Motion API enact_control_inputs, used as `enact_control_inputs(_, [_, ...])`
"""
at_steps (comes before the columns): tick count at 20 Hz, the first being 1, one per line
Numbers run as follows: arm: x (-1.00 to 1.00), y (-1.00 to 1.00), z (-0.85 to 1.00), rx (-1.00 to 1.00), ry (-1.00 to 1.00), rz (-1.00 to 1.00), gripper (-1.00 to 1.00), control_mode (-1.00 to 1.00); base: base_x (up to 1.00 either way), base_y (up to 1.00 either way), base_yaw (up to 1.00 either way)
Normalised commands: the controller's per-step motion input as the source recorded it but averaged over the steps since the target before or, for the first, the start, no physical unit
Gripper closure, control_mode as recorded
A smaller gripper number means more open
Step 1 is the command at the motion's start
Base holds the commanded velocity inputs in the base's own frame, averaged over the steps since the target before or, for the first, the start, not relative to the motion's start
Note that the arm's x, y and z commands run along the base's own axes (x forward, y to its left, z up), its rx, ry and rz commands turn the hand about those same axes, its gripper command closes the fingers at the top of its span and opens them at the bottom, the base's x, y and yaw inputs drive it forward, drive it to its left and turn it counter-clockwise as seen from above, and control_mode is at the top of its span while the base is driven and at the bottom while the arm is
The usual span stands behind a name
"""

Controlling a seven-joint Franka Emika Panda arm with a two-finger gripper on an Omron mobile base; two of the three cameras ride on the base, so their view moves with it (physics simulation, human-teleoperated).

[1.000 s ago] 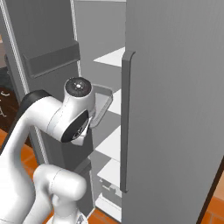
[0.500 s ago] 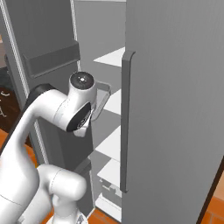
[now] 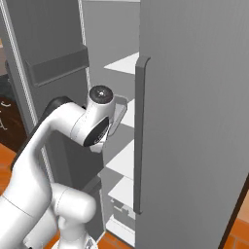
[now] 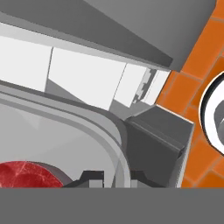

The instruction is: Take the meat container that has the steak and place it on the second highest rack of the freezer. Then take the vegetable container that has the lemon wedge and mushroom and place it on the highest rack of the freezer.

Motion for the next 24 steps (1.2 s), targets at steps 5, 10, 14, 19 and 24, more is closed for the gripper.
enact_control_inputs(5, [0.33, 0.0, -0.1, 0.0, 0.0, -0.09, 1.0, -1.0, 0.0, 0.0, 0.0])
enact_control_inputs(10, [0.47, 0.0, 0.0, 0.0, 0.0, -0.14, 1.0, -1.0, 0.0, 0.0, 0.0])
enact_control_inputs(14, [0.24, -0.12, -0.03, 0.0, 0.0, -0.01, 1.0, -1.0, 0.0, 0.0, 0.0])
enact_control_inputs(19, [0.07, -0.24, -0.08, 0.0, 0.0, 0.0, 1.0, -1.0, 0.0, 0.0, 0.0])
enact_control_inputs(24, [0.3, 0.0, -0.13, 0.0, 0.0, -0.01, 1.0, -1.0, 0.0, 0.0, 0.0])
